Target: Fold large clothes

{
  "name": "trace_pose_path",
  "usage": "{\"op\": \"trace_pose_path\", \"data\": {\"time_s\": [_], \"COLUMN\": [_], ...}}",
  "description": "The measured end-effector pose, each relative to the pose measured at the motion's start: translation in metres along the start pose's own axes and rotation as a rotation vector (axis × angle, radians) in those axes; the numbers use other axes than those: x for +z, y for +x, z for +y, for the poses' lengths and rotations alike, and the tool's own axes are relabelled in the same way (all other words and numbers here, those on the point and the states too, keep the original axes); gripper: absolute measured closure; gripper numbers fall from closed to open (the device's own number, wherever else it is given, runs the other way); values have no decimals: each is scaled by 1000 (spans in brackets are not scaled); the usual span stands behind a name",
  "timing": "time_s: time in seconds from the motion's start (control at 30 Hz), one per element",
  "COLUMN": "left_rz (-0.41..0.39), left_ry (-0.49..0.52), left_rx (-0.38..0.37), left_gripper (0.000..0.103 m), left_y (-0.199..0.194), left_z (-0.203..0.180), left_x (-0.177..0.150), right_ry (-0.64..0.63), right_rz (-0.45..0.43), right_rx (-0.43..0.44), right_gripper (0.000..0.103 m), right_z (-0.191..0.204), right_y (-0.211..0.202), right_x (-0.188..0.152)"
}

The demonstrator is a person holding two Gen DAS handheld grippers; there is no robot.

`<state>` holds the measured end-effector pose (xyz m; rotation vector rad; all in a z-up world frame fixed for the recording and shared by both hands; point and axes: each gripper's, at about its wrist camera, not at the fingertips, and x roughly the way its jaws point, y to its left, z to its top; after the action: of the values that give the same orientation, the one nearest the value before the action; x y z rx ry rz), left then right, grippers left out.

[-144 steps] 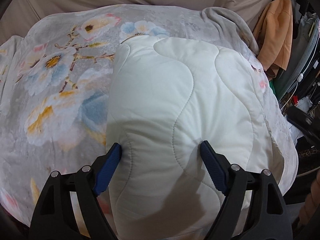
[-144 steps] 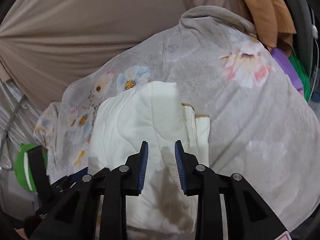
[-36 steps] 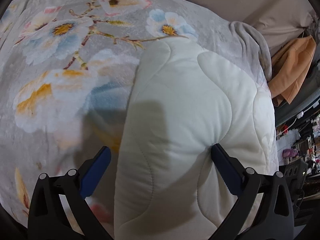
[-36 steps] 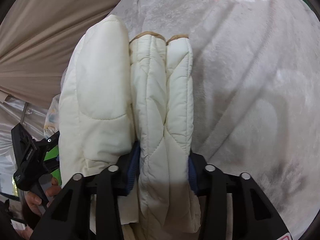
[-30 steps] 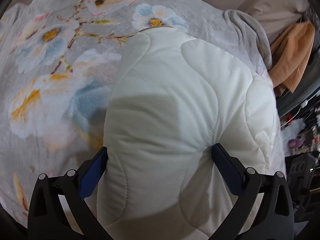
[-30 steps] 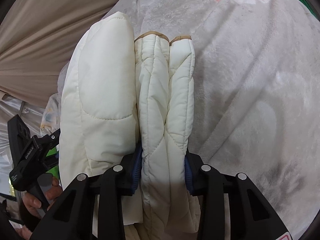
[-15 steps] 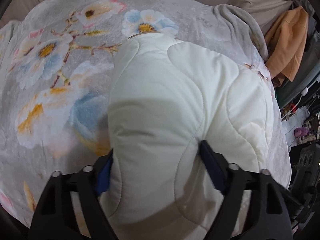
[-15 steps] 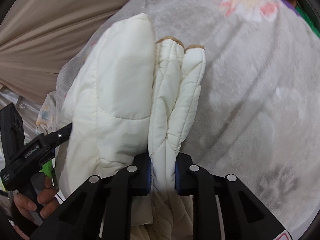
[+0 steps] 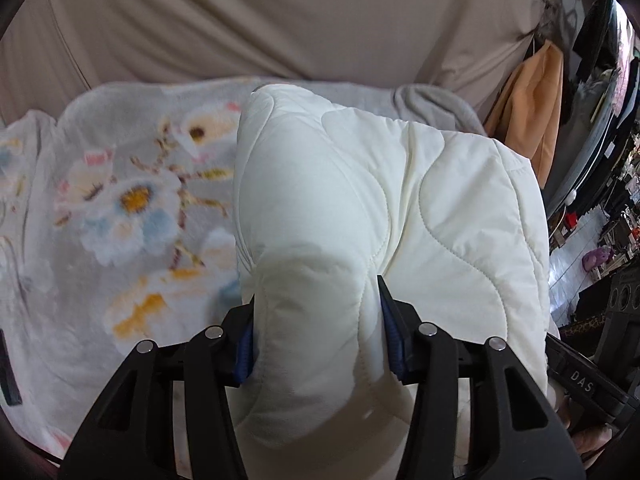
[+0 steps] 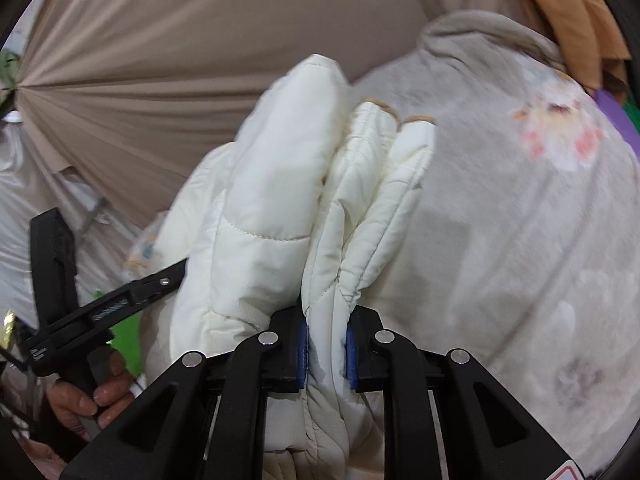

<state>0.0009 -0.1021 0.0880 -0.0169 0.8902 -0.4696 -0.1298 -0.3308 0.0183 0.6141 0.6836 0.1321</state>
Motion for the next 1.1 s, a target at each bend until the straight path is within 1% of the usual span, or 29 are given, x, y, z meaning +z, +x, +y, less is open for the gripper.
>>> {"op": "trace_pose_path", "data": {"time_s": [0.07,0.13,0.2,0.3,0.47,0.53,0.57,0.6,0.63,0.67,0.7,0.73,0.77,0.8,0.83,0.87,0.9,0.93,1.0,1.03,1.07,1.1], "left_rz": [-33,-61,-72,-73,-119,-129,-122,-114,-104,-86,-56,-33,9,54,59,43,27,26,18,12,10,15], "left_ry": [8,5,-6,-32,-54,-60,-60,-71,-92,-111,-131,-144,-127,-159,-192,-227,-244,-244,-240,-241,-243,-246], "left_rx": [2,20,43,47,67,74,83,87,83,82,94,109,129,156,138,114,118,127,118,109,96,76], "left_gripper": [59,59,60,63,63,62,60,55,52,45,42,43,44,45,44,43,42,42,40,38,33,28], "left_y": [-16,-27,-32,-36,-46,-43,-34,-24,-8,11,40,60,79,92,93,88,79,71,52,44,37,30], "left_z": [11,25,45,77,124,140,151,161,173,185,202,215,228,243,254,263,270,273,274,272,269,264], "left_x": [10,18,24,27,39,43,46,46,45,42,36,28,19,10,3,-3,-8,-11,-17,-20,-24,-31], "right_ry": [-55,-105,-98,-102,-148,-160,-156,-144,-122,-103,-82,-56,-16,20,63,90,89,52,-29,-69,-91,-105], "right_rz": [-24,-30,-22,-14,-18,-16,-4,16,43,65,94,120,154,163,144,120,98,74,65,65,67,75], "right_rx": [21,27,43,60,87,86,73,58,27,-14,-52,-91,-157,-212,-225,-212,-219,-239,-234,-219,-194,-172], "right_gripper": [87,87,87,87,87,87,87,86,83,80,75,75,75,76,76,76,76,77,77,76,76,69], "right_z": [31,52,63,83,119,132,133,131,123,114,104,92,74,63,54,52,54,64,87,101,111,121], "right_y": [2,11,26,49,80,95,108,124,145,164,184,198,214,217,210,198,186,172,157,152,151,153], "right_x": [7,14,18,20,31,36,38,39,39,35,31,25,17,12,6,2,-1,-4,-7,-7,-7,-6]}}
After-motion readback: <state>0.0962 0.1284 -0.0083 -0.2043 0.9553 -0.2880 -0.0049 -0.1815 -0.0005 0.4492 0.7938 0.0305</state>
